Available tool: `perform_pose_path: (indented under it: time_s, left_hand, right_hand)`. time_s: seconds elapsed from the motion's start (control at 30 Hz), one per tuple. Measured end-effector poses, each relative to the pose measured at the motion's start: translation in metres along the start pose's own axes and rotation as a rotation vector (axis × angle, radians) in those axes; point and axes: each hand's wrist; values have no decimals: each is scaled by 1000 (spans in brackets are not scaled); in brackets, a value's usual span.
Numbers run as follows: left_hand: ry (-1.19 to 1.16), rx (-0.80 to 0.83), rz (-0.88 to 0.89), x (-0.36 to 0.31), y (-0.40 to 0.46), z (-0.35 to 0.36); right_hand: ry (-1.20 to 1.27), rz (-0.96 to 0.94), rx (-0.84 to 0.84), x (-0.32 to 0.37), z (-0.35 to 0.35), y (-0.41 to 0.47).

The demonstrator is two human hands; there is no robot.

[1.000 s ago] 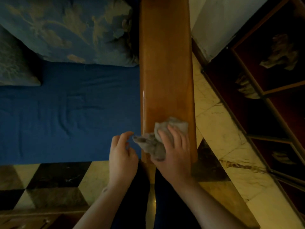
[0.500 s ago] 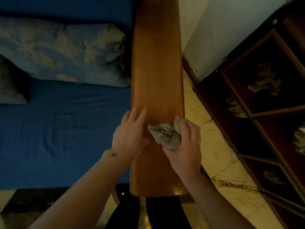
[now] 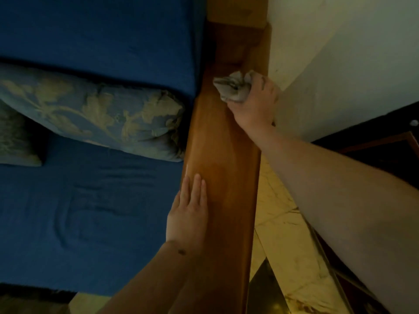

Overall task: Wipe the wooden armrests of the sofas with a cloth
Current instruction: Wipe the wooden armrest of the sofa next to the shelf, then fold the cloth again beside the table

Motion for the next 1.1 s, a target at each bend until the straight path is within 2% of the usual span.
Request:
perform_pose_path:
  time_s: [0.23, 0.4, 0.47, 0.57, 0.63, 0.7, 0.77, 0.83, 0.9, 1.03, 1.1]
  left_hand:
    - [-25, 2, 6, 0, 0, 2]
    - [-4, -6, 73, 10, -1, 0]
    - [-176, -43, 88, 25, -29, 2]
    - [-554, -131, -139, 55, -98, 28]
    - [-706, -44, -288, 81, -148, 47]
    - [-812, 74, -381, 98, -173, 62]
    - [-986, 102, -490, 133, -210, 67]
    - [-1206, 93, -592, 165, -239, 72]
    - [-1438, 47, -706, 204, -272, 73]
    - [-1816, -127, -886, 295, -347, 74]
    - [-1979, -132, -975, 341, -384, 69]
  right_hand:
    - [-60, -35, 64, 1, 0, 16]
    - [-137, -216, 192, 24, 6, -68]
    - [-183, -277, 252, 42, 6, -136]
    - [-221, -306, 404, 66, 0, -259]
    - [-252, -283, 532, 87, -7, -340]
    - [-222, -159, 639, 95, -4, -397]
    - [-46, 27, 684, 125, -7, -437]
    - [304, 302, 658, 155, -13, -447]
    - [570, 457, 633, 194, -19, -447]
    - [852, 400, 747, 315, -40, -448]
    - [981, 332, 842, 387, -50, -453]
Point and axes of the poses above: each hand's wrist, its own y-axis towards the middle knuckle, its own z-axis out of the palm, x = y × z, and after that the axes turned 14 degrees about -z, right-handed
